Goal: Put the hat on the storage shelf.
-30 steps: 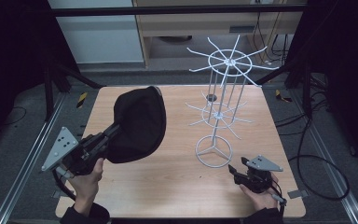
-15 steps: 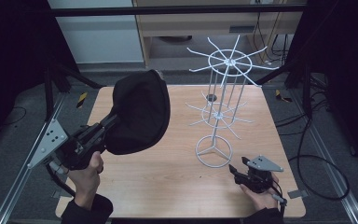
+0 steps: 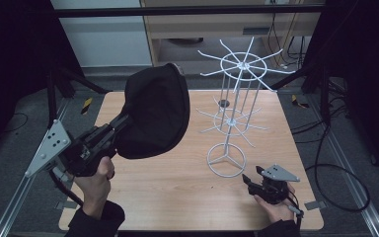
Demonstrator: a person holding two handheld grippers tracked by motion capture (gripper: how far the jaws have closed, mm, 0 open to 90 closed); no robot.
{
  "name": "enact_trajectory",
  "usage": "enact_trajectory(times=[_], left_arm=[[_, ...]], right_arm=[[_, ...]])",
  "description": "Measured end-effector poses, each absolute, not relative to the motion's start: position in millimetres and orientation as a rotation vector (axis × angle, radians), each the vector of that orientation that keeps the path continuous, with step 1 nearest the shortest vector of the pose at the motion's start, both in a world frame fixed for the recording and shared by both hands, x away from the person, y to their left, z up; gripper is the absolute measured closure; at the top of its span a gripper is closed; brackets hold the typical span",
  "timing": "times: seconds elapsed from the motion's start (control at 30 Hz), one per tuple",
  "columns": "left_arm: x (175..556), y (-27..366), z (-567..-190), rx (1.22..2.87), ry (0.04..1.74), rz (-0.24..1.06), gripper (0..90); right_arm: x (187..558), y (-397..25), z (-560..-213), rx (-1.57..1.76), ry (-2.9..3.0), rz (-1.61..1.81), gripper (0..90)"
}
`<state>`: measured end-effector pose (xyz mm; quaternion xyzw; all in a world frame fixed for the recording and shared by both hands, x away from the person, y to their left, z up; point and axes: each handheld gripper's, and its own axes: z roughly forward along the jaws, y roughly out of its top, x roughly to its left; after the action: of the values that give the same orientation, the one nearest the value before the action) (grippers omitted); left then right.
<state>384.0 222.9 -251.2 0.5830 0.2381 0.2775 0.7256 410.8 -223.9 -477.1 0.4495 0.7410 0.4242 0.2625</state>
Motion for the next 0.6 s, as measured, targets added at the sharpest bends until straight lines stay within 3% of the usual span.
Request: enact_trajectory(times=[0.6], left_arm=[[394,192,-232,1.267,0.454,0.552,86.6]], right_arm=[[411,-224,-477,1.214,2.004,1.148,39.4]])
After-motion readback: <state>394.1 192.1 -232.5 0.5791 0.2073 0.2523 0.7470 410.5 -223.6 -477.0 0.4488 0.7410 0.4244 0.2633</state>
